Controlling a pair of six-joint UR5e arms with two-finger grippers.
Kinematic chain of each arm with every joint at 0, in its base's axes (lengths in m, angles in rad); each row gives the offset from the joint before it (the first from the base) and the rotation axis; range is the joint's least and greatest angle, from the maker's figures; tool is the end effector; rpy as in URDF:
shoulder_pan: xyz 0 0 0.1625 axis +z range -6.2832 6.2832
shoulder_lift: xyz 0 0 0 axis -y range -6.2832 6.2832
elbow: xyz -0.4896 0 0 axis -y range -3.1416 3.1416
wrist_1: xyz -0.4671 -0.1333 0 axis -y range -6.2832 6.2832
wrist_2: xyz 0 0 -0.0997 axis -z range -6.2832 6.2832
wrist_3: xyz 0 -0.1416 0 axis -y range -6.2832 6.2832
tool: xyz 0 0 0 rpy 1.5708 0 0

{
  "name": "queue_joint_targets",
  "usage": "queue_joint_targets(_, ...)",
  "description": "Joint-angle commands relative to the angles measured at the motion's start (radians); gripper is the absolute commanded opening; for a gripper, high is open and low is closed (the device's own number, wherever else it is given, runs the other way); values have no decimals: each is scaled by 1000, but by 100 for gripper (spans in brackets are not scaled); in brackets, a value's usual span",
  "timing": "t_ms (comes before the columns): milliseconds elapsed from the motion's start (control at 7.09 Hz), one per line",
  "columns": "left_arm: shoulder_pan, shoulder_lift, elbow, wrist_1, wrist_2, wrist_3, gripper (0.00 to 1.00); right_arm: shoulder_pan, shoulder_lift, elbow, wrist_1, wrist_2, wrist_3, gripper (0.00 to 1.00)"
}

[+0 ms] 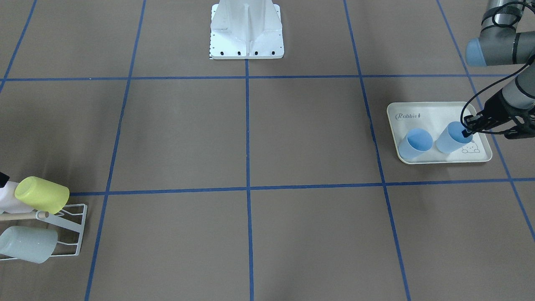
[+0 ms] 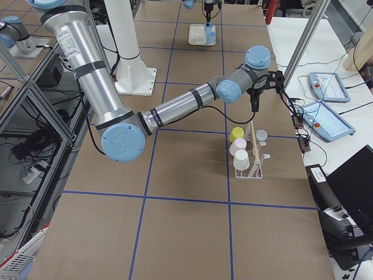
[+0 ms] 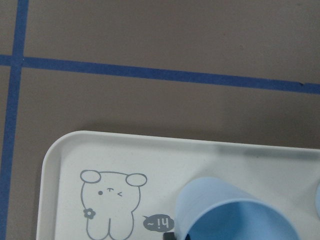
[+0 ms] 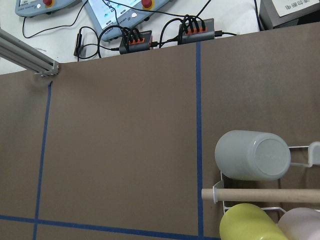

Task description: Transfer IKEA cup to right arm and place on rack

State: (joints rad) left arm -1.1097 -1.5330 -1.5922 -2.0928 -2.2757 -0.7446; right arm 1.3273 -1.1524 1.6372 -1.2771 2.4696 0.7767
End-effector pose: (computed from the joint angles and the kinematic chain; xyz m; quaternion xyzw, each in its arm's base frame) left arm 0.2244 -0.5451 0.7055 0.0039 0.4084 -0.0429 0.9118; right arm -0.1578 -0.7285 0.3849 0.1021 -0.5177 0.0605 0.8473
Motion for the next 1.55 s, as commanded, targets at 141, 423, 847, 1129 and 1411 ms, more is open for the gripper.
queue_joint_targets(141,-88,4,-55,29,-78,7,0,-63,-3,16,12,-38,77,99)
queue_joint_targets(423,-159,-30,-244,301,-124,-13,0,-144,-6,96,13,-150,230,99)
queue_joint_targets(847,-153,-119,-328,257,-139,-369,0,-250,-7,182,80,-169,439,99)
queue_joint_targets(1129,-71,-136,-321,-38,-137,-709,0,-330,-33,191,271,-194,643,99)
queue_joint_targets(1411,-10,-197,-269,-311,-125,-972,0,-394,-55,190,428,-216,761,99)
